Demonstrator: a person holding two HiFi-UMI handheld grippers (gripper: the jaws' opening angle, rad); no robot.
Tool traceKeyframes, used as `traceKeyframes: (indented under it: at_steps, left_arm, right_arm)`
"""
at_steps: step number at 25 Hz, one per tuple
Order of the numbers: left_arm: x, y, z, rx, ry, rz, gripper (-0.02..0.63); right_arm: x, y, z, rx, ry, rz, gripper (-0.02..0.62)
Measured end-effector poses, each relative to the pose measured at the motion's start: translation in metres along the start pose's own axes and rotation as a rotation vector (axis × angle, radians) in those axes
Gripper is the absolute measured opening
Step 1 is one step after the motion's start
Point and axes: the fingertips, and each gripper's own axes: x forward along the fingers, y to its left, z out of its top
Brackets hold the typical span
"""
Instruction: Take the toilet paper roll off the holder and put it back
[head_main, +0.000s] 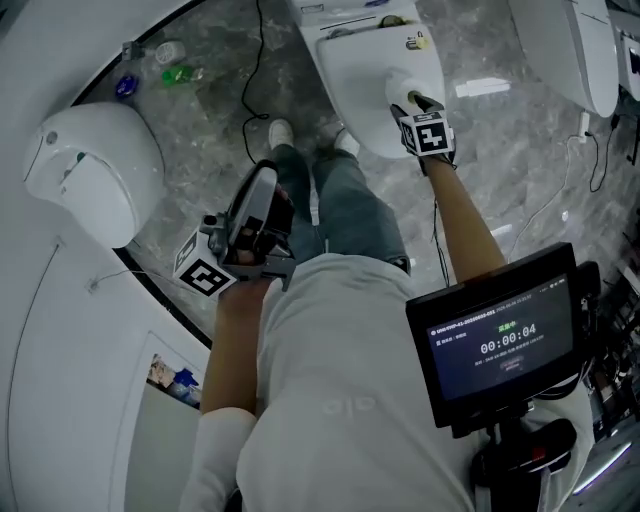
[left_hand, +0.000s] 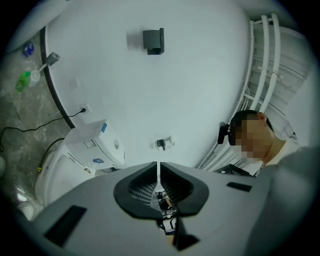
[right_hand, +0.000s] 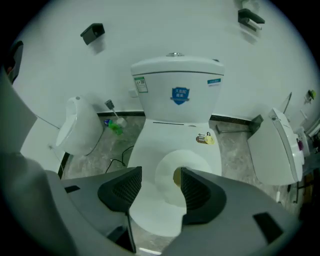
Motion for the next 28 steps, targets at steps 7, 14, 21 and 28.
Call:
traceKeyframes:
  at_steps: [7,14,21,28]
  left_arm:
    - [-0.013,0.026,-0.004,-0.012,-0.022,0.033,0.008]
    - [-0.015,0.021,-0.003,-0.014,-0.043,0.047,0.008]
    - [-0.016,0.022,0.003,-0.017,-0.061,0.054,0.008]
    - [-0.012,0.014,0.013,0.010,-0.060,0.027,0.008]
  right_arm:
    - [0.047,0.007,-0.017,-0.051,0.098,0.007,0.229]
    - [0.055,-0.005,-0.026,-0.158,0.215,-0.102,0.227]
    - [0.056,-0.015,-0.028,-0.179,0.249,-0.124,0.188]
    - [0.025,-0.001,0.031,0.062,-0.004,0.013,0.183]
